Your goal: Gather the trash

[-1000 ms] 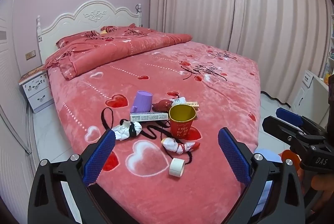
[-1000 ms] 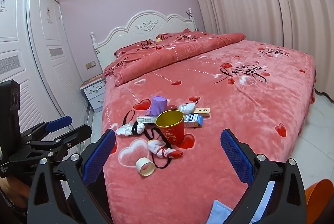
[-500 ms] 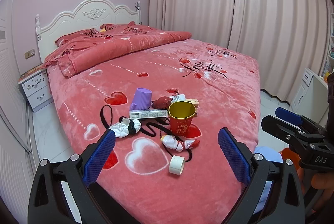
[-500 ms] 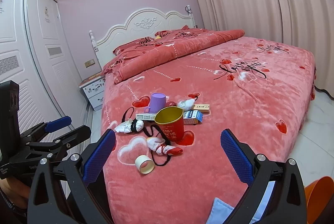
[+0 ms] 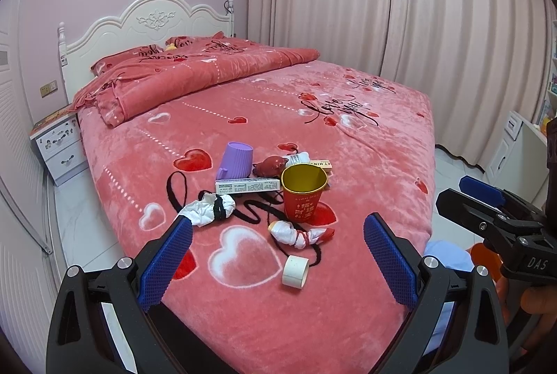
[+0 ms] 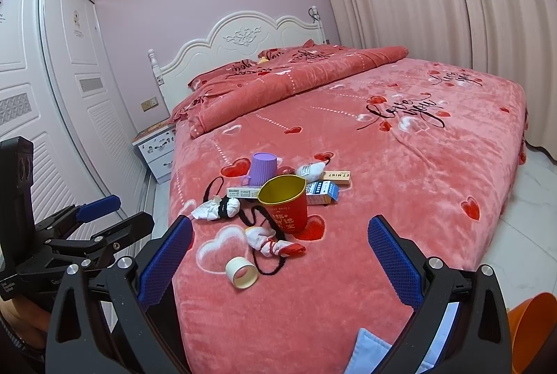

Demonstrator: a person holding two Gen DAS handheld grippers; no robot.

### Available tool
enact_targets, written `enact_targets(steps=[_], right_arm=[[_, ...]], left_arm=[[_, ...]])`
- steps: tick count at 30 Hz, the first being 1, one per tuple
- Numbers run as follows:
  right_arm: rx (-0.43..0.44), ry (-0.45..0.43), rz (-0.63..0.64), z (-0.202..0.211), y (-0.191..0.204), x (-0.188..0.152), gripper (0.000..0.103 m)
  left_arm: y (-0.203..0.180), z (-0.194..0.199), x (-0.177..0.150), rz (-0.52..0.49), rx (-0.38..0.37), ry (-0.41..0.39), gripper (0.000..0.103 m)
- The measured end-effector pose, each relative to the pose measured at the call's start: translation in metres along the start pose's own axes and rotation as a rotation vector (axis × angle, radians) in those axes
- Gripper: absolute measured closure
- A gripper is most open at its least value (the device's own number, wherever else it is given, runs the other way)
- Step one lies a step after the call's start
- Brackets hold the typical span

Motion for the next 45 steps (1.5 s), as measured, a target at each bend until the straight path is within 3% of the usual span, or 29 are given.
enact_targets(steps=[45], right_arm=[[0.002,0.002,-0.001,0.0006,-0.0008,0.0023,0.005]], left_arm=[[-0.0016,-0.0038,-0.0021,-0.001,0.003,0.008,0.006]])
Point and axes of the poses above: each gripper's, at about its wrist camera, not at the fingertips, and z roughly against the way its jaws point, y to its left, x to its top, the point moved 10 cm from there along -z, roughly the way its jaws point, and after that the axes turned 1 degree about x, right-handed, at the moved point
